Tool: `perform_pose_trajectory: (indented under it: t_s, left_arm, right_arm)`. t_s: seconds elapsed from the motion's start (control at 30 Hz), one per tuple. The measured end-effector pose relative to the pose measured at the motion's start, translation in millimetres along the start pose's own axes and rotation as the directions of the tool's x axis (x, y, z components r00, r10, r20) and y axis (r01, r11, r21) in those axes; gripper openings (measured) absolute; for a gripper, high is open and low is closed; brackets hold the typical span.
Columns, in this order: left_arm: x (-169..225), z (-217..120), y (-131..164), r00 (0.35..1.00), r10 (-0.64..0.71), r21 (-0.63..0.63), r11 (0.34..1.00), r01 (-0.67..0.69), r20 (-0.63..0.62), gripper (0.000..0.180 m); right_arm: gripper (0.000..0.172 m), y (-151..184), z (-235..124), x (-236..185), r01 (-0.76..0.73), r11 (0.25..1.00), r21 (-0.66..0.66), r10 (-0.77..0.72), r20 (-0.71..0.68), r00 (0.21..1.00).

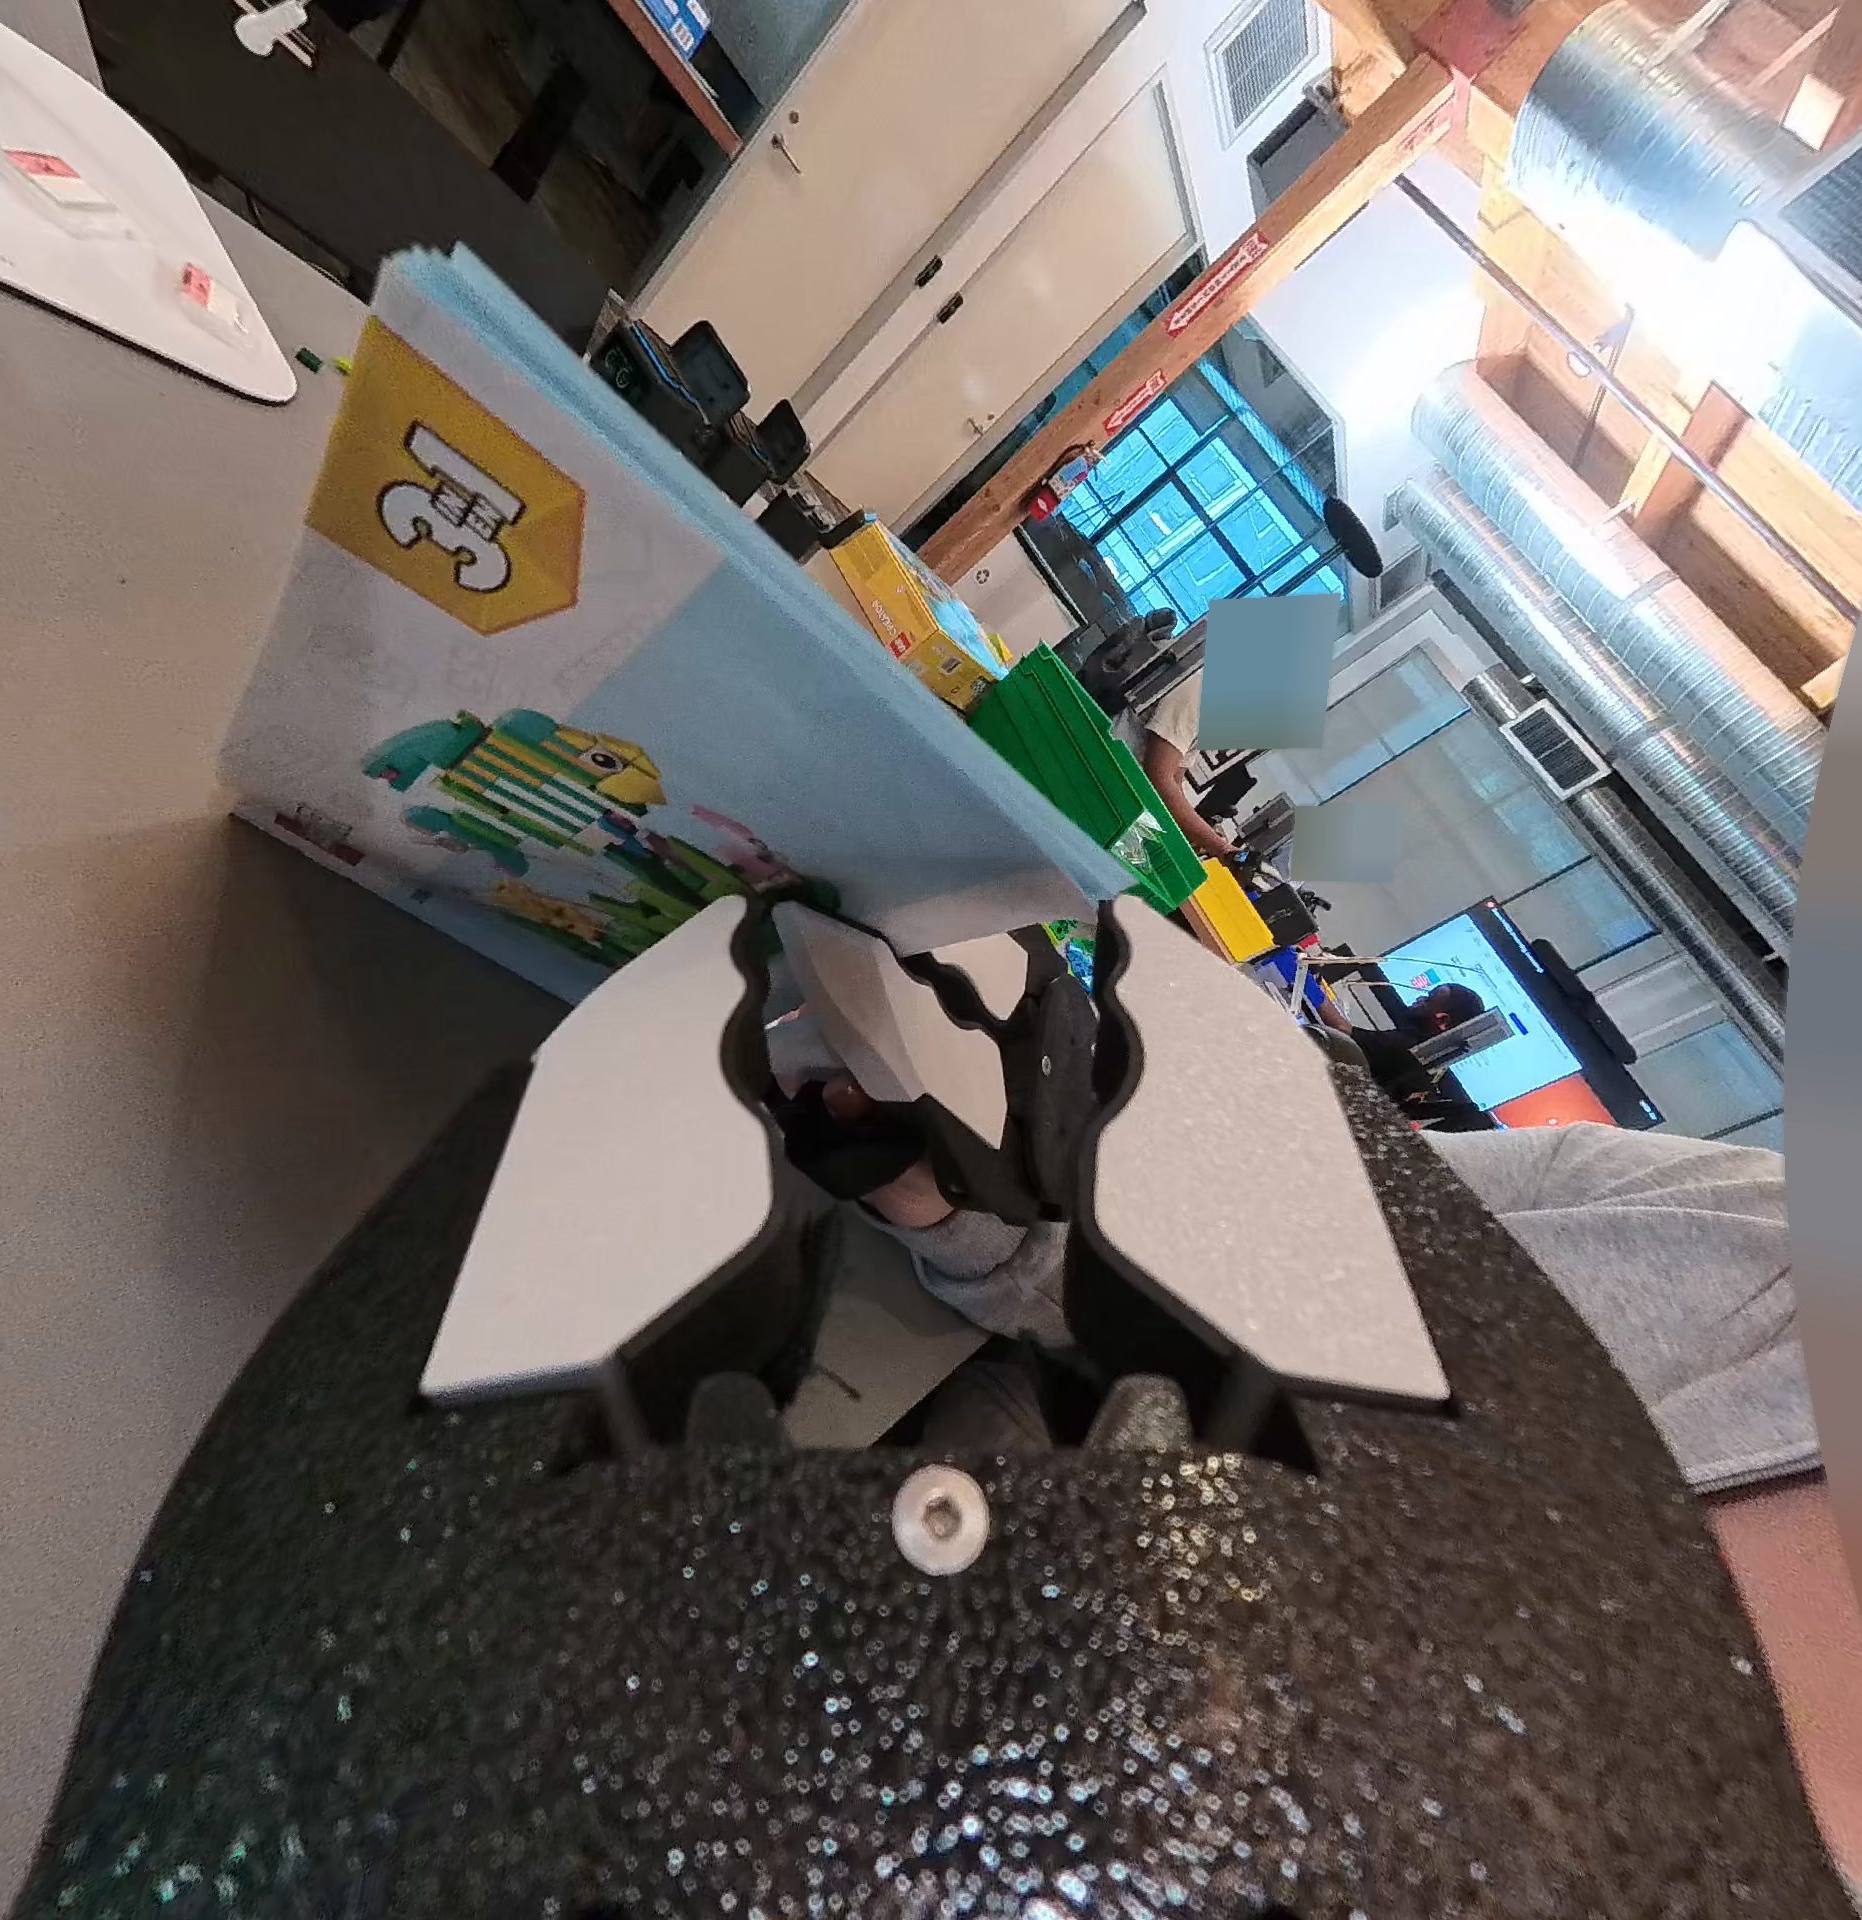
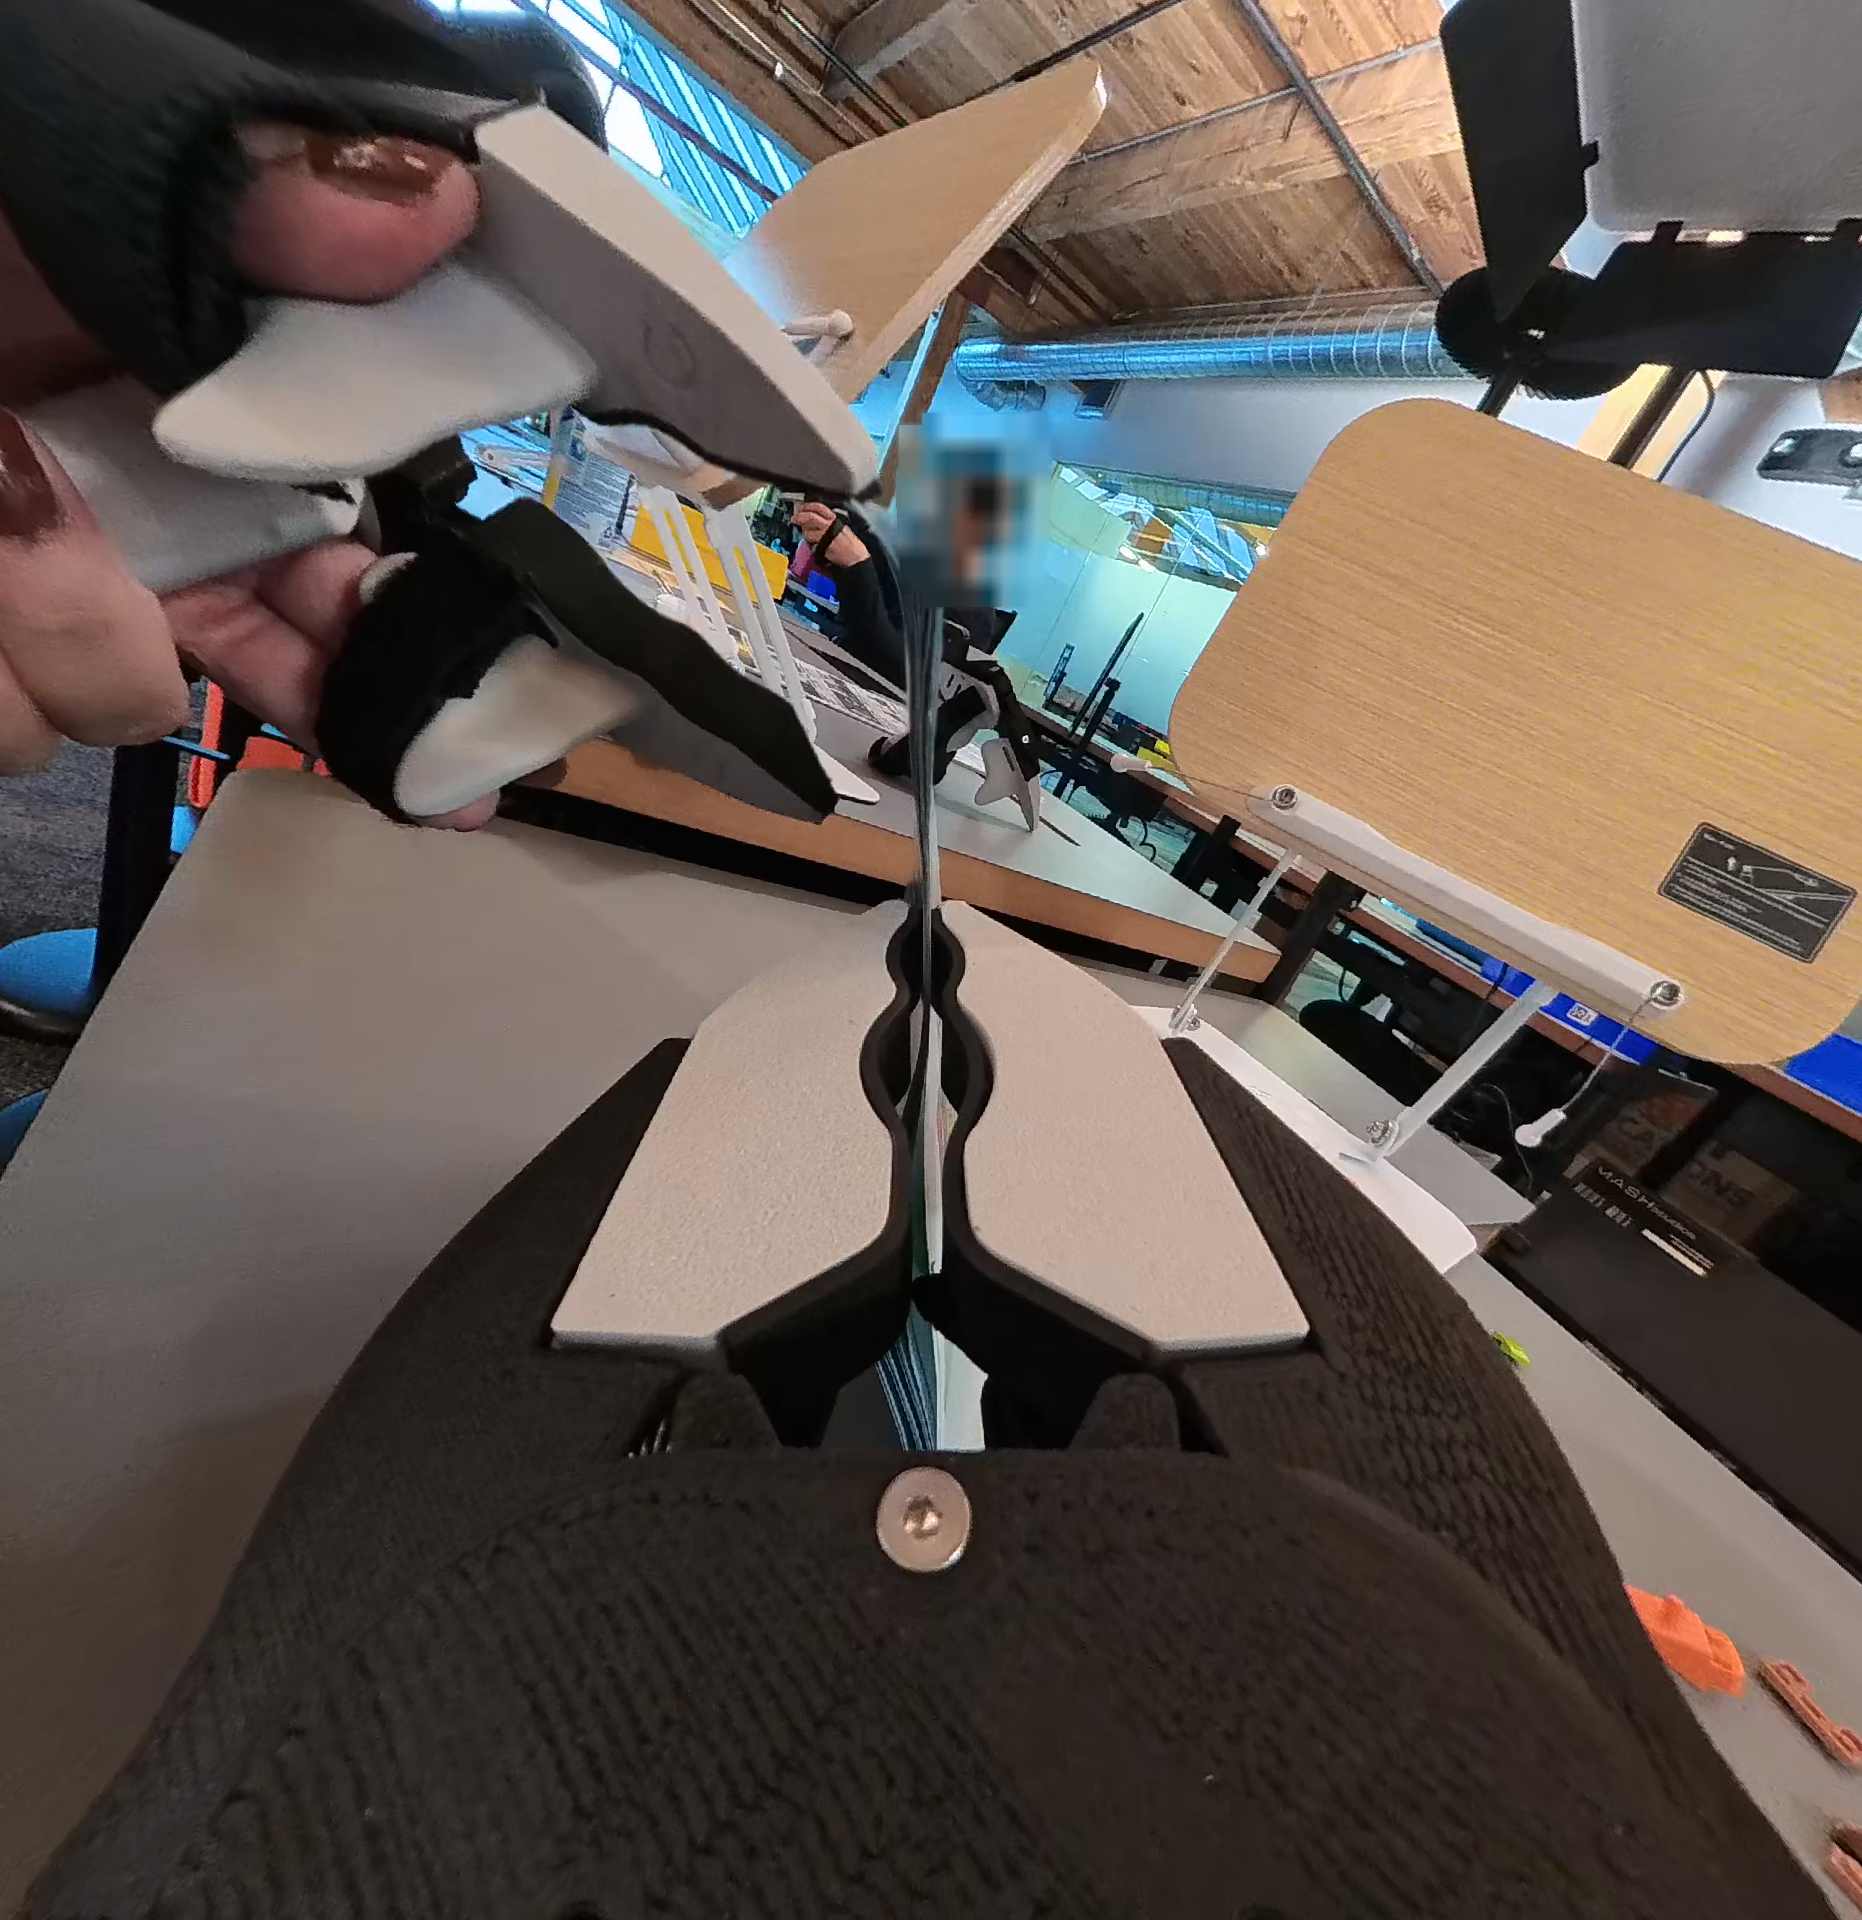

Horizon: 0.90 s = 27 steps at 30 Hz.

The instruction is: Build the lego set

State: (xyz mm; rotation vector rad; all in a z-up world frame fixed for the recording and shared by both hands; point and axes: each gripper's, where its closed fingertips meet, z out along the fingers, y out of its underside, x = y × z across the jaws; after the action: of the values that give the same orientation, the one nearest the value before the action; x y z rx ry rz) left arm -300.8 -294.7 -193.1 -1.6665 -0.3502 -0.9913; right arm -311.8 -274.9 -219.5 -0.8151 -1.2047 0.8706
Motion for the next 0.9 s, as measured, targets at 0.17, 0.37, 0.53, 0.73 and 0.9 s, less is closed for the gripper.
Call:
perform_pose_trajectory:
  t_s: [0.17, 0.37, 0.53, 0.73, 0.9]
  left_arm:
    - [-0.5, 1.3, 0.7, 1.000, -0.002, -0.004, 1.000, 0.002, -0.002, 0.057]
    - [10.3, 2.9, -4.6, 0.997, 0.002, 0.029, 1.000, 0.000, -0.078, 0.042]
    - [23.6, -0.2, -12.7, 0.985, -0.005, 0.079, 0.997, 0.019, -0.174, 0.044]
    - [21.2, 2.4, -9.2, 0.986, -0.012, 0.057, 0.998, 0.022, -0.165, 0.040]
    - [19.4, 4.6, -6.4, 0.988, -0.018, 0.039, 0.999, 0.024, -0.156, 0.035]
  right_arm:
    - [0.000, 0.0, 0.1, 0.3, -0.003, 1.000, 0.000, 0.003, -0.001, 1.000]
    - [0.000, 0.0, 0.2, -0.3, 0.000, 1.000, -0.001, 0.000, 0.001, 1.000]
    - [0.000, -0.2, 0.1, -0.2, 0.000, 1.000, 0.000, 0.000, 0.000, 1.000]
    - [0.000, -0.2, 0.2, -0.5, 0.000, 1.000, 0.001, 0.000, 0.001, 1.000]
    - [0.000, -0.3, 0.2, -0.1, -0.001, 1.000, 0.001, 0.001, 0.000, 1.000]
